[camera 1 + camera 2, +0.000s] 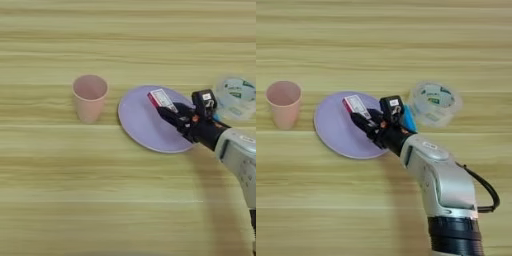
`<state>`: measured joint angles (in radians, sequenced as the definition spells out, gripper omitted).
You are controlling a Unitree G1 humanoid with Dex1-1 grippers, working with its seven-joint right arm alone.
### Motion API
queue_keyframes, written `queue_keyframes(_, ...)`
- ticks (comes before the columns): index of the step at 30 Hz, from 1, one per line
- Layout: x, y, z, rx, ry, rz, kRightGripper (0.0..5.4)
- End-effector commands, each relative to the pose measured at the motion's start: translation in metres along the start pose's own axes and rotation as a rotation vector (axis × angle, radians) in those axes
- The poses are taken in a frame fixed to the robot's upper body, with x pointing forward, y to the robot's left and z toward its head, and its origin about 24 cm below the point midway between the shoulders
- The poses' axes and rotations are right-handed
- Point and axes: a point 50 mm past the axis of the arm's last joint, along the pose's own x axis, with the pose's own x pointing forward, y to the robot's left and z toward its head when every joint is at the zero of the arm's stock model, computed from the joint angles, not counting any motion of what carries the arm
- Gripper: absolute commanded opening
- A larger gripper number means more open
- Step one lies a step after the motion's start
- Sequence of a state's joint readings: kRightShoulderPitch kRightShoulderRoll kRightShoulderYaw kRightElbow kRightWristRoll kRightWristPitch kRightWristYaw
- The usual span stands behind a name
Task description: Move the objects on the table
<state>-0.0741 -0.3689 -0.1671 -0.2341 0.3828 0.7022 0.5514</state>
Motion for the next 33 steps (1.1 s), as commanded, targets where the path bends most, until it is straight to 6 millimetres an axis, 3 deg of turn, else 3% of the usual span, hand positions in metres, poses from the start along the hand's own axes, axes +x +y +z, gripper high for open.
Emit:
queue_keyframes(1, -0.017, 0.01, 0.03, -0.109, -0.084, 0.064, 2.1)
queue_keyframes(9, -0.032, 0.04, 0.022, -0.137, -0.044, 0.209, 2.1)
queue_keyframes(20, -0.002, 0.065, -0.001, -0.185, 0.038, 0.288, 2.09)
queue_keyframes(33, 0.01, 0.073, -0.012, -0.205, 0.064, 0.306, 2.09)
